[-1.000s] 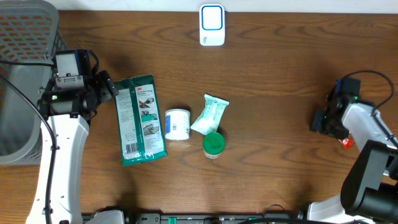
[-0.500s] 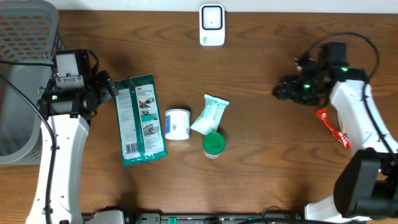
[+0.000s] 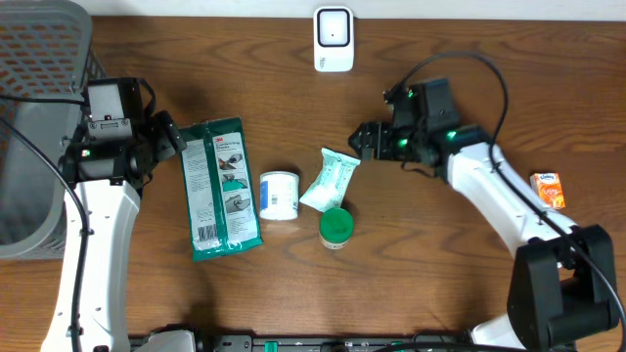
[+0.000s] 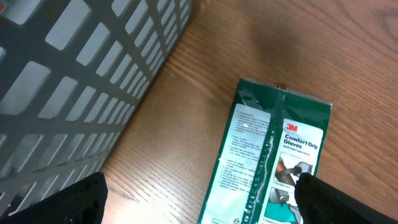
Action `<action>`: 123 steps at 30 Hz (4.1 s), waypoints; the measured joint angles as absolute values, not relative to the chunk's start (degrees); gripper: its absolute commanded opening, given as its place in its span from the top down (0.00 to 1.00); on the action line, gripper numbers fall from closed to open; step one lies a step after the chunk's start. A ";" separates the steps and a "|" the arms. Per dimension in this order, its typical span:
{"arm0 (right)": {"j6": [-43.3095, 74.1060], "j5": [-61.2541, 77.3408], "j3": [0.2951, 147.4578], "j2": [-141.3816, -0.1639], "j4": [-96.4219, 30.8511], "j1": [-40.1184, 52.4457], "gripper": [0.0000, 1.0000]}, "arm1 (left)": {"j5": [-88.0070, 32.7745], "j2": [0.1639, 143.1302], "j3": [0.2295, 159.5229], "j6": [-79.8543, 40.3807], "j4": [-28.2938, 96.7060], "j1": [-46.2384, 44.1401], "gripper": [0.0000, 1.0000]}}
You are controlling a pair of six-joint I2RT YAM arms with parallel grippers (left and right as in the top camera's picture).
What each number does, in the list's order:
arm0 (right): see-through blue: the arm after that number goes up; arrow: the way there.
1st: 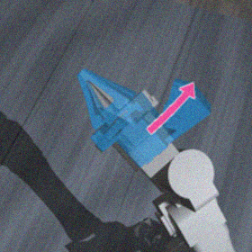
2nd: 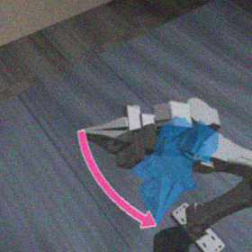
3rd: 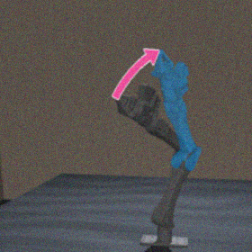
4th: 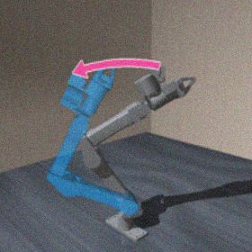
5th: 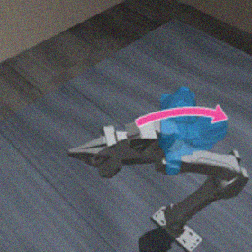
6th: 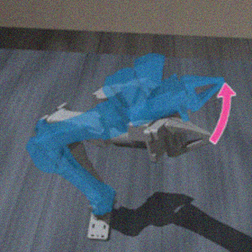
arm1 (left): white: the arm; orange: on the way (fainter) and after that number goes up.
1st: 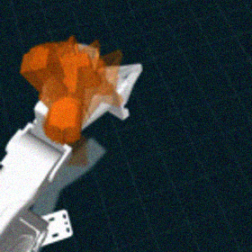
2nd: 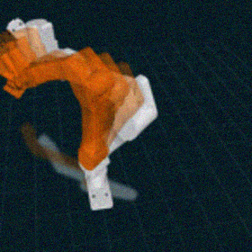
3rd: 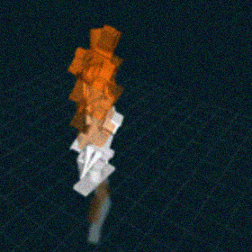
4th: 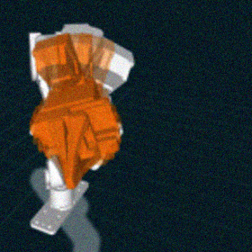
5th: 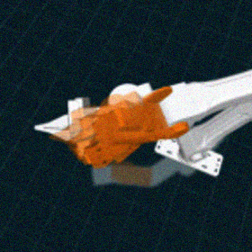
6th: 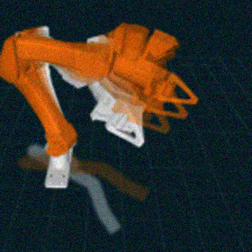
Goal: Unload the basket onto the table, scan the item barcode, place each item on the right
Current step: 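Move the right gripper to the mint-green wipes pouch and grasp it, then lift the wipes pouch and pull it rightward, right gripper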
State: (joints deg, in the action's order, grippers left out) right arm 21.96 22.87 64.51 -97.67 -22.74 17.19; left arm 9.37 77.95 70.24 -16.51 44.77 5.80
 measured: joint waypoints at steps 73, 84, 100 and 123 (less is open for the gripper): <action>26.30 15.40 46.30 -93.60 -29.98 8.05 0.61 | 9.37 77.95 70.24 -16.53 44.80 5.80 0.04; 26.06 20.82 44.27 -92.42 -26.30 7.92 0.99 | 9.37 77.95 70.24 -16.51 44.80 5.80 0.04; 9.93 42.85 44.40 -87.59 -26.74 2.13 0.99 | 9.39 77.95 70.24 -16.53 44.80 5.80 0.04; 8.56 46.50 45.06 -81.91 -24.95 0.56 0.99 | 9.37 77.95 70.24 -16.53 44.80 5.80 0.04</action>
State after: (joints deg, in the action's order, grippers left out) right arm 8.56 46.50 45.06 -81.91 -24.95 0.56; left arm 9.37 77.95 70.24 -16.53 44.80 5.80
